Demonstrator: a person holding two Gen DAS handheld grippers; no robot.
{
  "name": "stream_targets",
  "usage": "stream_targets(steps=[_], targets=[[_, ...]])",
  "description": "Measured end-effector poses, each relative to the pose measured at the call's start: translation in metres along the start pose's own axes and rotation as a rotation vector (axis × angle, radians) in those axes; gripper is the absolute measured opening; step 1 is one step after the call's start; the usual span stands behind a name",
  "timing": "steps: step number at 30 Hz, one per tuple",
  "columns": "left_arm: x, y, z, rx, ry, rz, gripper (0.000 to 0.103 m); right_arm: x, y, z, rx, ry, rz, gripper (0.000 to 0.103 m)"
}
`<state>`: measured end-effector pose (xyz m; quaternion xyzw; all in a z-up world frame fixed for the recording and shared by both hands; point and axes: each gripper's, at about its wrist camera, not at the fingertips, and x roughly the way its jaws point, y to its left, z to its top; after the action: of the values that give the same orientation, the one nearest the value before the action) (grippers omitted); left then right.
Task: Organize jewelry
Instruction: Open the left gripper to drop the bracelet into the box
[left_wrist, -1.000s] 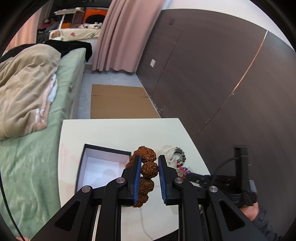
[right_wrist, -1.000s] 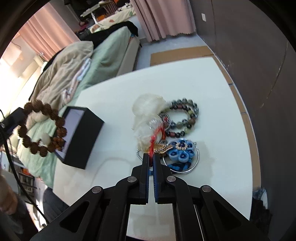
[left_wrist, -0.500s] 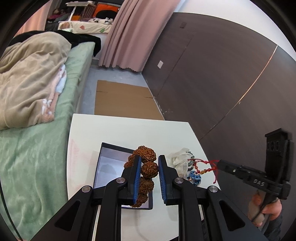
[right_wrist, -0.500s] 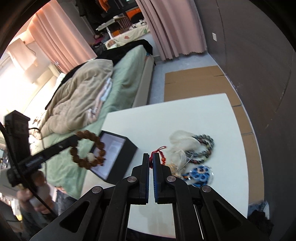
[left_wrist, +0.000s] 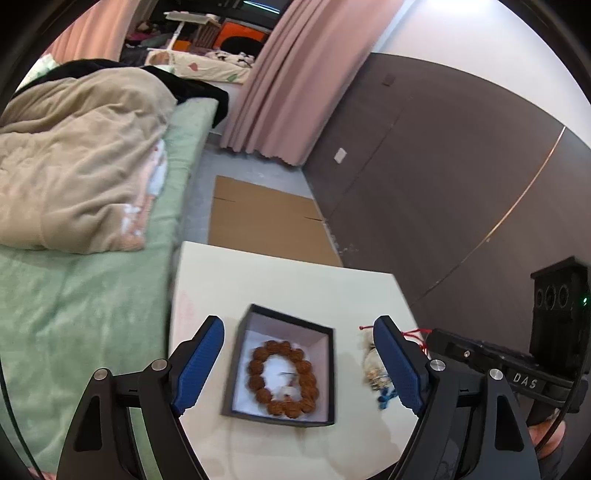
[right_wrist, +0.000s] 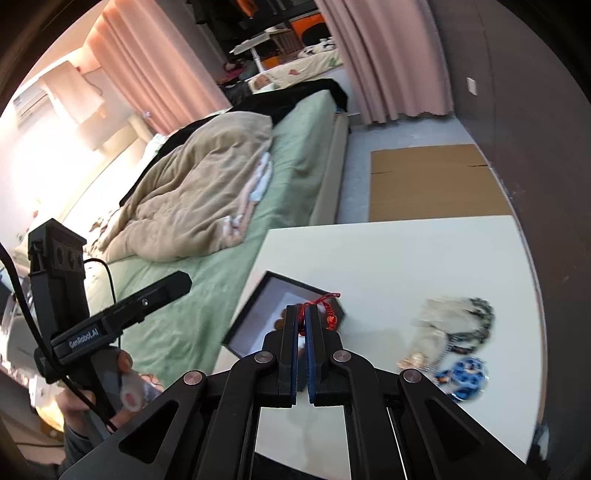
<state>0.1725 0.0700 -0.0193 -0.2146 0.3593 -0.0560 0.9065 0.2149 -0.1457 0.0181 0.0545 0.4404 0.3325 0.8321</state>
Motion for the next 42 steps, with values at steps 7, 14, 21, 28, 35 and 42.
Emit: stream_targets(steps=[7,14,21,28,35,42], targets=[[-0.024,0.017,-0.007,-0.006,-0.025,0.065,0.083,0.021,0.023,0.005,-0.027,0.021,0.052,0.005],[-0.04,0.023,-0.015,0.003,-0.028,0.14,0.088,0.035,0.039,0.009,-0.056,0.031,0.051,0.029],[-0.054,0.019,-0.027,0.018,-0.038,0.172,0.093,0.024,0.026,-0.004,-0.011,0.029,-0.015,0.082],[-0.064,0.004,-0.04,0.053,-0.046,0.18,0.093,-0.002,0.007,-0.025,0.023,0.014,-0.091,0.082],[-0.077,-0.018,-0.053,0.092,-0.066,0.168,0.093,-0.04,-0.01,-0.045,0.048,-0.048,-0.15,0.082],[-0.083,-0.046,-0.062,0.13,-0.077,0.132,0.093,-0.076,-0.019,-0.06,0.072,-0.086,-0.259,0.083]])
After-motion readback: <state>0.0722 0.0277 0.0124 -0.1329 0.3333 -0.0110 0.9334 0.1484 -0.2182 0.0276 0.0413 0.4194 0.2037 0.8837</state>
